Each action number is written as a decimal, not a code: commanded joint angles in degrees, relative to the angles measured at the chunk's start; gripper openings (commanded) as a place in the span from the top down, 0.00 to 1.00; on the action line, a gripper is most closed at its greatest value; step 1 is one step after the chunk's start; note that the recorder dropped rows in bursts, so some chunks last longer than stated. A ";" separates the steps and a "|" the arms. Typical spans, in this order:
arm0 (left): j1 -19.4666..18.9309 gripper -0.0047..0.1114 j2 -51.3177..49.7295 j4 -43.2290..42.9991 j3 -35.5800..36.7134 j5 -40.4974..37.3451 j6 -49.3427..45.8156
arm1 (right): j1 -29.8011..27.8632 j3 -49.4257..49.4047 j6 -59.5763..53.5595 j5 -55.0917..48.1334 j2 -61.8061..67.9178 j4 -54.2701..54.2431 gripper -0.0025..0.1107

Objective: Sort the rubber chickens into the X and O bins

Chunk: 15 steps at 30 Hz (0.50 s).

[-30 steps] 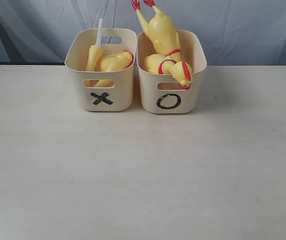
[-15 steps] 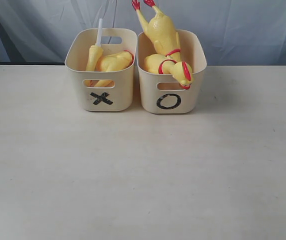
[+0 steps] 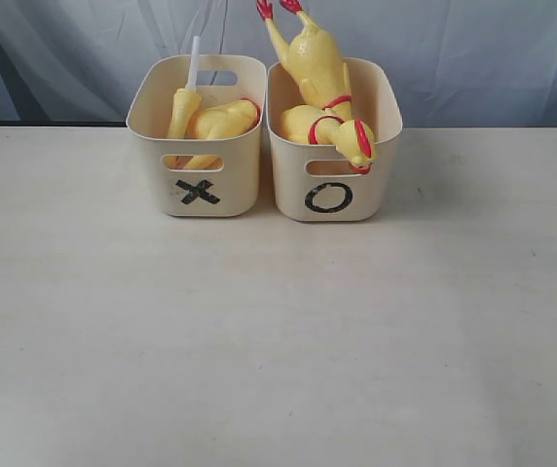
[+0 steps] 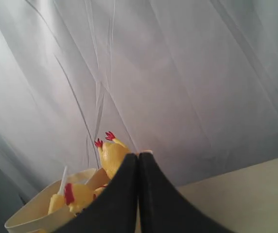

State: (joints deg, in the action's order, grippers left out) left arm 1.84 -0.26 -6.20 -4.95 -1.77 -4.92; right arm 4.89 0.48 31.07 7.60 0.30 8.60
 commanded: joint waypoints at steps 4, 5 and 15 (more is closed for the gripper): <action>0.00 0.96 0.26 -1.31 4.95 1.77 -0.04 | -0.24 -0.48 -0.02 -9.56 -0.30 1.15 0.98; 0.00 0.96 0.26 -1.31 4.95 1.77 -0.04 | -0.24 -0.48 -0.02 -11.87 -0.30 1.17 0.98; 0.00 0.96 0.26 -0.90 4.95 -9.39 -0.04 | -0.24 -0.48 -0.02 -25.00 -0.30 -4.22 0.98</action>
State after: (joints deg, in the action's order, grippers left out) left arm 1.84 -0.26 -7.37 -0.27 -8.13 -4.92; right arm 4.89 0.38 31.18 -17.10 0.30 4.40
